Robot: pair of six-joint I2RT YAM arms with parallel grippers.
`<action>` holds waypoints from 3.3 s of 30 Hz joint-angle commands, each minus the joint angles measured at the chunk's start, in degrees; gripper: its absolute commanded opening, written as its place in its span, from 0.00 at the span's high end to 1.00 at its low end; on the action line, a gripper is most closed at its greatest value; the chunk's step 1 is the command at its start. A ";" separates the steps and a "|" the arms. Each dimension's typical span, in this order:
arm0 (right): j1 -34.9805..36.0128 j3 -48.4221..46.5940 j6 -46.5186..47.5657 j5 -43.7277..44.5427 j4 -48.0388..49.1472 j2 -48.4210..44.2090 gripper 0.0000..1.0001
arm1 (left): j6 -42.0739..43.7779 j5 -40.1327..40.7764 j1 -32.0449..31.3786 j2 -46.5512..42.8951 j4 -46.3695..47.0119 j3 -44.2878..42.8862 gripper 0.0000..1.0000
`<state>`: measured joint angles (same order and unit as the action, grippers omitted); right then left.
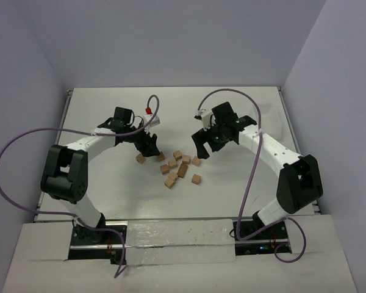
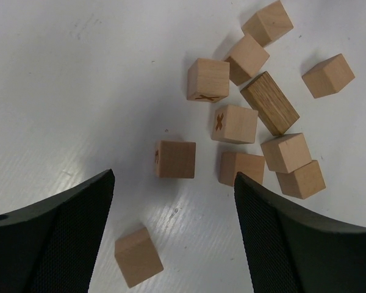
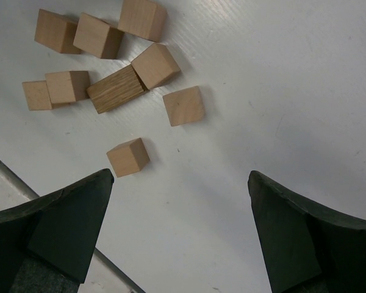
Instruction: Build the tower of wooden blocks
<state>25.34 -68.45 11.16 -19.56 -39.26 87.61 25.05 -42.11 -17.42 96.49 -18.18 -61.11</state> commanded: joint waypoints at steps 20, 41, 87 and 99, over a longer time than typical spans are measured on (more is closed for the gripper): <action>-1.00 0.25 -0.70 -2.09 -0.50 -1.83 0.02 | -4.22 -4.14 -1.40 9.73 0.08 -6.25 0.40; -1.05 -0.02 -0.61 -2.59 -0.82 -1.83 0.04 | -5.36 -3.06 -2.94 11.58 -3.33 -6.19 0.55; -1.00 -0.14 -0.52 -3.27 -1.33 -2.54 0.04 | -5.35 -0.29 -6.56 -3.38 -5.74 -4.77 0.01; -1.00 0.11 -0.44 -3.47 -1.57 -2.80 0.05 | 1.27 12.43 -12.99 -5.39 -7.58 0.24 0.01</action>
<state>24.71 -68.14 10.94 -22.17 -40.16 87.49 22.95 -34.01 -28.48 92.58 -24.84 -61.48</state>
